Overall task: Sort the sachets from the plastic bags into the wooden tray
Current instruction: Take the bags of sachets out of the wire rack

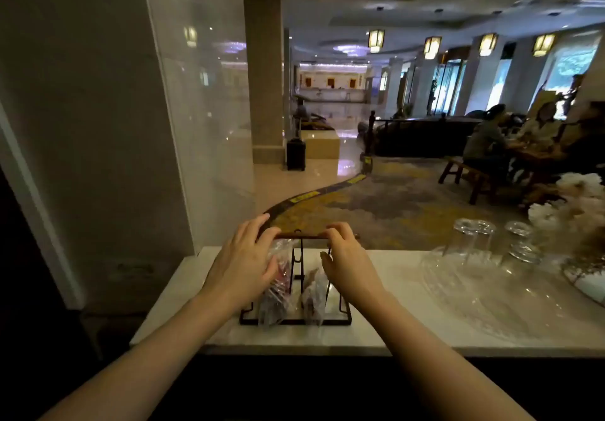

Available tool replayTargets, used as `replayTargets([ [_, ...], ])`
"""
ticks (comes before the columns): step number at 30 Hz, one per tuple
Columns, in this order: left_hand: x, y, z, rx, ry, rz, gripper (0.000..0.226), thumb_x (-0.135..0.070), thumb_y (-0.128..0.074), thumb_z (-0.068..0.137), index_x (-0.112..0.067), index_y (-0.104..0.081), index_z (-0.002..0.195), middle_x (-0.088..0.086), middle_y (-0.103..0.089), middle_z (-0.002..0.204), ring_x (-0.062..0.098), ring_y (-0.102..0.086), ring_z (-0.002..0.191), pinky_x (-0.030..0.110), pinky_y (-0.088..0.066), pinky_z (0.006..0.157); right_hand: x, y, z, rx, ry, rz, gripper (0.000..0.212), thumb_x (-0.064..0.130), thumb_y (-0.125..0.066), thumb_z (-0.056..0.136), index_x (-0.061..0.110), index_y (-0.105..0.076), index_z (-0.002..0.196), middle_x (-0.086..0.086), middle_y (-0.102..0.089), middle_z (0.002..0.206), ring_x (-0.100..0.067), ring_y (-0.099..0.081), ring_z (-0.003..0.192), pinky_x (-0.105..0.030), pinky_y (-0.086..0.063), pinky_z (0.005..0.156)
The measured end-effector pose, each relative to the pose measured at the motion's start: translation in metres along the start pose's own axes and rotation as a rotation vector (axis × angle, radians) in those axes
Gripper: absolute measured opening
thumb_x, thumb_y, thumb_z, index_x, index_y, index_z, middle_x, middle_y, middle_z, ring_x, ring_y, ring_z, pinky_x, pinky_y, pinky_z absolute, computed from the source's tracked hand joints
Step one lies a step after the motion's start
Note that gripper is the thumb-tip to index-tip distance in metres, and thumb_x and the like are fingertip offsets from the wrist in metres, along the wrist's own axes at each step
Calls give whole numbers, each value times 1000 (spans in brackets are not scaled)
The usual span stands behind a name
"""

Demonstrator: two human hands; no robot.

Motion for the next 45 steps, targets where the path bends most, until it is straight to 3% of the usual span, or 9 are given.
replayTargets([
  [8,18,-52,-26,49,106,-146,51,-21,-55,89,-21,-41,138,-4,-40,146,12,-34,133,27,-34,108,6,-55,-25,62,93,-153,34,13,-59,88,6,-56,121,-11,-49,135,-25,-50,122,-33,-52,87],
  [11,15,-56,-21,7,122,-109,52,-25,-58,88,-19,-42,137,-1,-45,142,15,-39,131,31,-38,106,4,-77,-36,131,-11,-121,43,17,-56,91,7,-46,131,-11,-38,144,-24,-45,128,-32,-49,94],
  [18,20,-60,-2,22,229,-64,45,-32,-55,91,-20,-45,133,-1,-48,136,17,-45,124,30,-45,94,0,-99,-38,183,-224,-99,55,18,-54,92,13,-28,140,-14,-23,153,-29,-55,117,-34,-53,83],
  [23,20,-60,5,-40,277,-137,23,-26,-54,93,-18,-62,112,1,-65,110,18,-60,96,32,-53,73,-6,-104,-34,240,-227,-153,55,3,-49,90,11,-27,140,-18,-37,143,-32,-65,91,-37,-53,68],
  [28,18,-45,16,-177,332,-199,19,-29,-51,94,-17,-64,87,0,-65,71,19,-61,64,33,-52,55,-11,-102,-34,262,-193,-161,53,3,-54,88,11,-33,136,-15,-45,136,-29,-65,90,-37,-54,72],
  [32,19,-32,17,-271,363,-220,20,-33,-46,95,-21,-60,86,1,-66,68,20,-64,61,39,-55,52,-12,-103,-34,266,-185,-142,49,4,-51,90,10,-34,136,-15,-49,133,-32,-64,95,-38,-53,74],
  [36,20,-23,1,-360,445,-375,22,-38,-40,95,-24,-53,84,-4,-70,76,14,-68,64,42,-57,52,-12,-105,-37,244,-141,-62,42,8,-35,97,10,-33,139,-13,-41,142,-36,-51,117,-44,-44,92],
  [42,21,-16,-35,-353,734,-843,22,-29,-35,100,-20,-50,88,0,-72,93,16,-72,71,43,-61,63,-15,-101,-40,227,-176,18,43,18,-46,96,20,-34,137,-6,-48,139,-24,-62,104,-35,-52,83],
  [45,2,-5,-61,-429,612,-752,23,-24,-39,99,-26,-48,78,2,-63,73,8,-65,64,30,-57,58,-14,-100,-40,236,-172,-4,53,14,-52,92,20,-31,141,-8,-42,145,-27,-61,108,-39,-53,88],
])
Point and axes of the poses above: each hand's wrist, its own z-axis towards the middle knuckle, its own y-axis out of the back of the hand, x = y × z, the point moved 1 cm from there along z, towards the middle knuckle
